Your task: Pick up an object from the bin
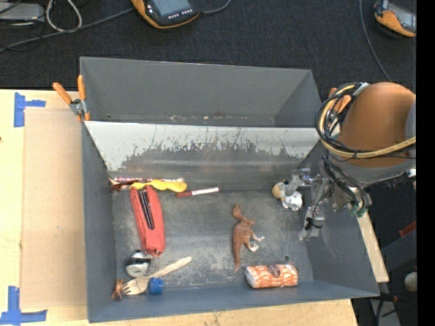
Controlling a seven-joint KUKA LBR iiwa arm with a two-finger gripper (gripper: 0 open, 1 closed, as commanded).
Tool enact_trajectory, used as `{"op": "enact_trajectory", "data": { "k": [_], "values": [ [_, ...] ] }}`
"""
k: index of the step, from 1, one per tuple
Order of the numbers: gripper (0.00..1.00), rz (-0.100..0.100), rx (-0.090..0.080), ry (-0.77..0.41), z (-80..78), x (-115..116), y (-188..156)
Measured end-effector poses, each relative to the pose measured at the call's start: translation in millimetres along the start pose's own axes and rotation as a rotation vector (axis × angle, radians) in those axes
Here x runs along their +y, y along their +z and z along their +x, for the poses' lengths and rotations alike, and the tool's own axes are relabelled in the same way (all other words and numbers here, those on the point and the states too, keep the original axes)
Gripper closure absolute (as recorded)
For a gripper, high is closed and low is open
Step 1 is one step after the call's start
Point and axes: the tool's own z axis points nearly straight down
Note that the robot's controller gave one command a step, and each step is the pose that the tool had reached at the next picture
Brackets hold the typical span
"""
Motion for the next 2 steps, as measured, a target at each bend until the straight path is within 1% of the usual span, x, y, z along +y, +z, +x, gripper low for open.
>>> {"op": "enact_trajectory", "data": {
  "k": [1,2],
  "values": [
    [0.00,0.001,-0.008,-0.003,-1.6,0.5,-3.9],
    [0.00,0.001,-0.009,-0.010,18.7,24.6,66.7]
  ]
}}
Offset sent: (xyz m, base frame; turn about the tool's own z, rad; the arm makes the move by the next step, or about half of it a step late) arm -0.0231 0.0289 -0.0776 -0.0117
